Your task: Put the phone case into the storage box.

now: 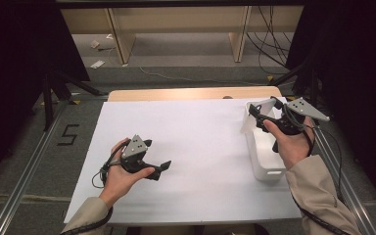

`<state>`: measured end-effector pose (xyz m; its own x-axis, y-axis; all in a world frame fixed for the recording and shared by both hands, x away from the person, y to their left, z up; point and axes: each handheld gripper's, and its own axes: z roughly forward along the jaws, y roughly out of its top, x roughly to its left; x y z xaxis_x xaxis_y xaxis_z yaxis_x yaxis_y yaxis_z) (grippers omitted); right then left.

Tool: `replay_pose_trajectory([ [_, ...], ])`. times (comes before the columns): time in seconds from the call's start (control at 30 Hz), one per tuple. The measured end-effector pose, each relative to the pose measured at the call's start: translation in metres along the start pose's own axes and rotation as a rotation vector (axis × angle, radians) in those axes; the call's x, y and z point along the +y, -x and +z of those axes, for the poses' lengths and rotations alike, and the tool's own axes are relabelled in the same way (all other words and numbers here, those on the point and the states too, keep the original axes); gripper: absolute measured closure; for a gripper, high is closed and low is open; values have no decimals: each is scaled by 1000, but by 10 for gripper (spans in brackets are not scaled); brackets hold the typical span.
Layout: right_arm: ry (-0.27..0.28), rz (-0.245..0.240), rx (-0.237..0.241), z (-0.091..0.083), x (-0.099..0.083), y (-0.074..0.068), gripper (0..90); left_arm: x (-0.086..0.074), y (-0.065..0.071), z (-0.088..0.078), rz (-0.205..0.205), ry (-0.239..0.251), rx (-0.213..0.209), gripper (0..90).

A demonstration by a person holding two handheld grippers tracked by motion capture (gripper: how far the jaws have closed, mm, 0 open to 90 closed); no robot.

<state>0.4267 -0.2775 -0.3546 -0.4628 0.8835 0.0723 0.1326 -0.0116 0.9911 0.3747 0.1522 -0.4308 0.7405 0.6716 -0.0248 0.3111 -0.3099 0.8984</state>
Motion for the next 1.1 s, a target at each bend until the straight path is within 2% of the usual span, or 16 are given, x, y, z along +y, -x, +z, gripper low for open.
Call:
replay_pose_trajectory([
  [1.1, -14, 17, -49, -3, -2, 13, 180, 0, 0, 0, 5, -6, -1, 0],
])
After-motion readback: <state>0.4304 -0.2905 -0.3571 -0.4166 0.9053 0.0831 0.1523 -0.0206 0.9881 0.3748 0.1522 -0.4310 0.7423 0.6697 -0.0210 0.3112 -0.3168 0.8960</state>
